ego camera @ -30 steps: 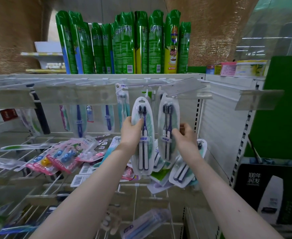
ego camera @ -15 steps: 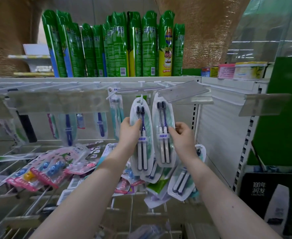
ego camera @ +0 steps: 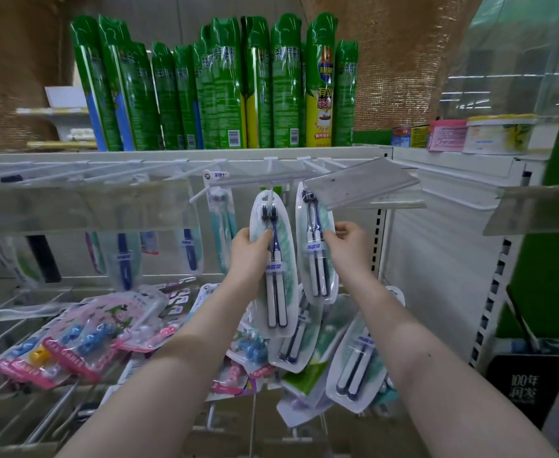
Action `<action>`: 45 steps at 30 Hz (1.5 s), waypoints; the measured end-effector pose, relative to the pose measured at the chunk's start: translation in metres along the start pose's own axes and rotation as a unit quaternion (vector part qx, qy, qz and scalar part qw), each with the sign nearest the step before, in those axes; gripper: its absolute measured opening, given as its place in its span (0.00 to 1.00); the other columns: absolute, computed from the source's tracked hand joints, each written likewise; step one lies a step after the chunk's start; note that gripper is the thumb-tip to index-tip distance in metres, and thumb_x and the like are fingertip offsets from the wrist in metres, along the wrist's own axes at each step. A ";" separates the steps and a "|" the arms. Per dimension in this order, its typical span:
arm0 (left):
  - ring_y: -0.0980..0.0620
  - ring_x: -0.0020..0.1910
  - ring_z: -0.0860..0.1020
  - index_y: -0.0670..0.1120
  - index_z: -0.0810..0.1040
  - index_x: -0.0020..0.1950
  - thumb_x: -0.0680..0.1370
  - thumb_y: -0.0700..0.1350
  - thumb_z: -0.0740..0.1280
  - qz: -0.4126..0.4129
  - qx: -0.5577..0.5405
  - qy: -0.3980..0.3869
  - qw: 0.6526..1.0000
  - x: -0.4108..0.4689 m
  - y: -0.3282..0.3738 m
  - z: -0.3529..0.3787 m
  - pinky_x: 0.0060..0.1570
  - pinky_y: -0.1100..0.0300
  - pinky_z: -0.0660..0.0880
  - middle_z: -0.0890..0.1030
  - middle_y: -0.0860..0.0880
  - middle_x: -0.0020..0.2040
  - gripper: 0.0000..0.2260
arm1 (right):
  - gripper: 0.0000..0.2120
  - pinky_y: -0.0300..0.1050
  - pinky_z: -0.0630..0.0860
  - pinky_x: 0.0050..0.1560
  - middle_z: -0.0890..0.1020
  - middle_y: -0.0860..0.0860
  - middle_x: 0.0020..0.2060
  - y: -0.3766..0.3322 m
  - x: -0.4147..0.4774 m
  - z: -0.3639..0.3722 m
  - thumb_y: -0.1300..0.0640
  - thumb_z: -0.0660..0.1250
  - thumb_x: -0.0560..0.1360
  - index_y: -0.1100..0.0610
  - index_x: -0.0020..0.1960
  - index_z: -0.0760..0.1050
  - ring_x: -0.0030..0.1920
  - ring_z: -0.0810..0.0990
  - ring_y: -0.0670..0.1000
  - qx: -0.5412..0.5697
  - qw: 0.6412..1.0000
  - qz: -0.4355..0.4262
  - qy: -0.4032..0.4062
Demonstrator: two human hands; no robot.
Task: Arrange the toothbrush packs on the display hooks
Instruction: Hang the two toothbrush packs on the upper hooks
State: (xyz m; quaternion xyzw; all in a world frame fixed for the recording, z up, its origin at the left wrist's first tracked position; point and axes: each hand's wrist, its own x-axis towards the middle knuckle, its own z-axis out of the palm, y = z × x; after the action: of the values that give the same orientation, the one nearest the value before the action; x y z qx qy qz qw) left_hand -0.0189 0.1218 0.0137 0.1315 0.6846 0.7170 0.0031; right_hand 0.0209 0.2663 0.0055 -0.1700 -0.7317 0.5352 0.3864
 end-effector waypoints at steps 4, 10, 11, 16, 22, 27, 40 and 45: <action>0.46 0.42 0.75 0.43 0.74 0.50 0.79 0.45 0.62 -0.020 -0.011 -0.002 1.000 0.005 -0.002 0.002 0.51 0.45 0.77 0.78 0.41 0.47 0.06 | 0.09 0.32 0.66 0.33 0.78 0.52 0.48 0.004 0.006 0.002 0.60 0.62 0.78 0.60 0.57 0.73 0.40 0.74 0.45 -0.007 1.000 0.011 -0.007; 0.45 0.42 0.76 0.46 0.73 0.46 0.78 0.45 0.63 -0.020 -0.016 0.002 1.000 0.006 -0.005 0.005 0.52 0.45 0.76 0.78 0.41 0.47 0.04 | 0.10 0.39 0.69 0.45 0.79 0.53 0.51 0.016 0.005 -0.001 0.59 0.63 0.78 0.60 0.58 0.75 0.46 0.76 0.49 -0.002 1.000 0.030 -0.004; 0.45 0.42 0.76 0.46 0.73 0.46 0.79 0.45 0.63 -0.022 -0.018 0.003 1.000 0.005 -0.006 0.006 0.52 0.45 0.77 0.78 0.41 0.47 0.04 | 0.11 0.39 0.69 0.46 0.79 0.53 0.52 0.018 0.004 -0.002 0.59 0.63 0.78 0.60 0.59 0.75 0.48 0.77 0.50 -0.003 0.999 0.034 -0.007; 0.45 0.39 0.76 0.44 0.73 0.47 0.79 0.43 0.62 -0.032 -0.035 0.002 0.999 -0.002 -0.008 0.010 0.47 0.48 0.77 0.77 0.43 0.43 0.04 | 0.17 0.38 0.68 0.54 0.77 0.55 0.61 0.021 -0.004 -0.011 0.61 0.63 0.78 0.60 0.67 0.70 0.60 0.75 0.52 -0.003 1.000 0.031 -0.002; 0.45 0.41 0.75 0.44 0.73 0.45 0.78 0.43 0.63 -0.036 -0.037 0.003 0.999 -0.014 -0.005 0.017 0.52 0.44 0.76 0.76 0.43 0.43 0.03 | 0.16 0.32 0.68 0.47 0.77 0.51 0.56 0.011 -0.018 -0.019 0.60 0.62 0.79 0.60 0.66 0.71 0.52 0.74 0.46 0.009 0.999 0.002 -0.031; 0.46 0.39 0.76 0.44 0.73 0.46 0.78 0.42 0.63 -0.039 -0.038 0.004 0.998 -0.029 -0.006 0.025 0.50 0.47 0.77 0.77 0.44 0.40 0.02 | 0.16 0.48 0.76 0.59 0.77 0.50 0.52 0.002 -0.040 -0.019 0.56 0.64 0.78 0.59 0.64 0.71 0.55 0.77 0.51 0.059 0.995 0.009 -0.084; 0.53 0.39 0.78 0.42 0.73 0.53 0.80 0.41 0.61 -0.018 -0.080 -0.026 0.996 -0.097 0.000 0.038 0.36 0.62 0.78 0.79 0.47 0.43 0.04 | 0.14 0.38 0.74 0.42 0.78 0.47 0.44 -0.003 -0.101 -0.052 0.51 0.67 0.75 0.55 0.57 0.69 0.42 0.78 0.44 0.060 0.982 0.060 -0.169; 0.53 0.39 0.78 0.43 0.74 0.53 0.80 0.41 0.62 -0.019 -0.045 -0.013 0.999 -0.118 0.003 0.043 0.33 0.63 0.74 0.79 0.49 0.41 0.05 | 0.12 0.44 0.79 0.49 0.81 0.51 0.44 -0.003 -0.122 -0.067 0.56 0.67 0.76 0.58 0.56 0.69 0.44 0.81 0.49 0.119 0.979 0.025 -0.166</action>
State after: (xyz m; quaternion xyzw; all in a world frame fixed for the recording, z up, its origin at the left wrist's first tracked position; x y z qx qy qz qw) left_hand 0.1037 0.1420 -0.0041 0.1275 0.6541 0.7449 0.0318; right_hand 0.1504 0.2284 -0.0301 -0.0495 -0.7120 0.6490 0.2634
